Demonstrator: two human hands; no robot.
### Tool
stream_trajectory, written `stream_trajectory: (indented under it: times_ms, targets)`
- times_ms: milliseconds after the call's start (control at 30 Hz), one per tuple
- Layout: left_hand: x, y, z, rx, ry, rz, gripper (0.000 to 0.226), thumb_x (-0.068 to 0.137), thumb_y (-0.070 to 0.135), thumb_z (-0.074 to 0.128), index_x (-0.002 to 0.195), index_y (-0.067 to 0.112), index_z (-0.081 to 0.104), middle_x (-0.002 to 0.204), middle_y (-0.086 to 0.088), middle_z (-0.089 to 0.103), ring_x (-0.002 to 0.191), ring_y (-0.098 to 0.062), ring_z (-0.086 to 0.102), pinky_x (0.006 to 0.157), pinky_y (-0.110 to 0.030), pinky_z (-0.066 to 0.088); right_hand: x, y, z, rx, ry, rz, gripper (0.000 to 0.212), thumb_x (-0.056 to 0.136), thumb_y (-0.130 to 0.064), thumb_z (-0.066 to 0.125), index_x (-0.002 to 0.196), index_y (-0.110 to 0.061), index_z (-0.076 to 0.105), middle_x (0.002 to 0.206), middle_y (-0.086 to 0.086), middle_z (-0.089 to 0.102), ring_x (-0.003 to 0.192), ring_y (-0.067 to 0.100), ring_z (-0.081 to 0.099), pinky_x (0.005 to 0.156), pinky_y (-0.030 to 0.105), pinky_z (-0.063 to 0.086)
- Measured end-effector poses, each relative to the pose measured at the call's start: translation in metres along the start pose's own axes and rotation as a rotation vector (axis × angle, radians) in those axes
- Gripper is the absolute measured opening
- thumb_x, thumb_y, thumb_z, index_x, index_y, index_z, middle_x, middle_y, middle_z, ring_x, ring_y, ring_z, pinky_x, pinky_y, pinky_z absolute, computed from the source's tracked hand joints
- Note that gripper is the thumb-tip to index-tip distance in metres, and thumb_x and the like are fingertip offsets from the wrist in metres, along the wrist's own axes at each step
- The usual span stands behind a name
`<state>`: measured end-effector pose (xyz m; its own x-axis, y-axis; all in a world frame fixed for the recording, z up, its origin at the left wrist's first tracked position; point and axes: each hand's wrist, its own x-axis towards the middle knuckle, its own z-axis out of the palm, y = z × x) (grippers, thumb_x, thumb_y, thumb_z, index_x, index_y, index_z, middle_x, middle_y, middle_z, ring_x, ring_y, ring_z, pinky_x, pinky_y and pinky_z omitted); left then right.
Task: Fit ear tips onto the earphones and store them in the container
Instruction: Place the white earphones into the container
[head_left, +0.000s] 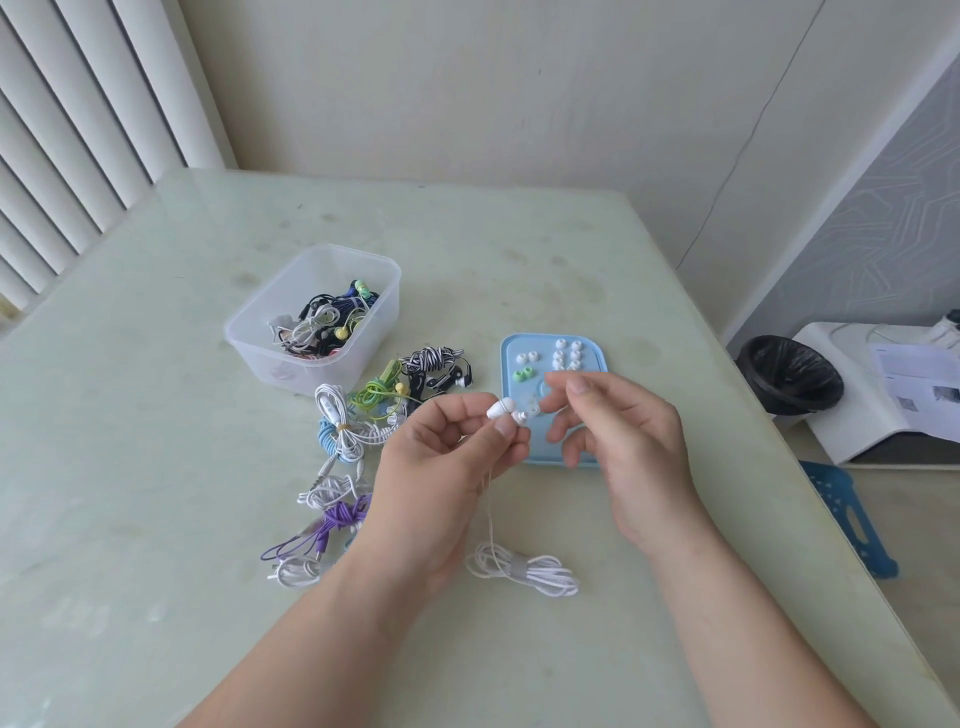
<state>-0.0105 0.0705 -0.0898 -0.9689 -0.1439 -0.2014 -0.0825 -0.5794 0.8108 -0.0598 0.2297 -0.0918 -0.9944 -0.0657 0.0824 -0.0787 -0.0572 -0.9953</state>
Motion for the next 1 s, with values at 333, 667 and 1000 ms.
stream_trajectory:
  times_ms: [333,667,1000]
  targets:
    - [0.003,0.009,-0.002,-0.087,0.064,-0.027,0.025,0.090,-0.009,0.068,0.113,0.000,0.065,0.095,-0.019,0.070,0.087,-0.026,0.076,0.084,-0.031,0.062,0.037,0.009,-0.001,-0.973,-0.106,-0.085,0.007,0.084,-0.022,0.076,0.078,-0.024,0.072,0.077,-0.012,0.069,0.073,0.010,0.067,0.075,0.038,0.058]
    - [0.004,0.008,-0.003,-0.059,0.063,-0.029,0.029,0.090,-0.009,0.069,0.119,-0.005,0.065,0.101,-0.024,0.069,0.088,-0.026,0.077,0.084,-0.031,0.061,0.031,0.007,-0.002,-0.820,-0.049,-0.185,0.010,0.086,-0.015,0.076,0.078,-0.019,0.073,0.073,-0.010,0.069,0.063,0.009,0.062,0.067,0.026,0.054]
    - [0.004,0.007,-0.003,-0.012,0.042,-0.021,0.030,0.085,-0.011,0.073,0.112,0.002,0.069,0.102,-0.022,0.069,0.088,-0.028,0.074,0.083,-0.035,0.061,0.009,-0.011,0.004,-0.036,-0.067,0.156,0.019,0.081,0.006,0.079,0.097,-0.004,0.077,0.077,0.013,0.076,0.068,0.023,0.071,0.068,0.029,0.058]
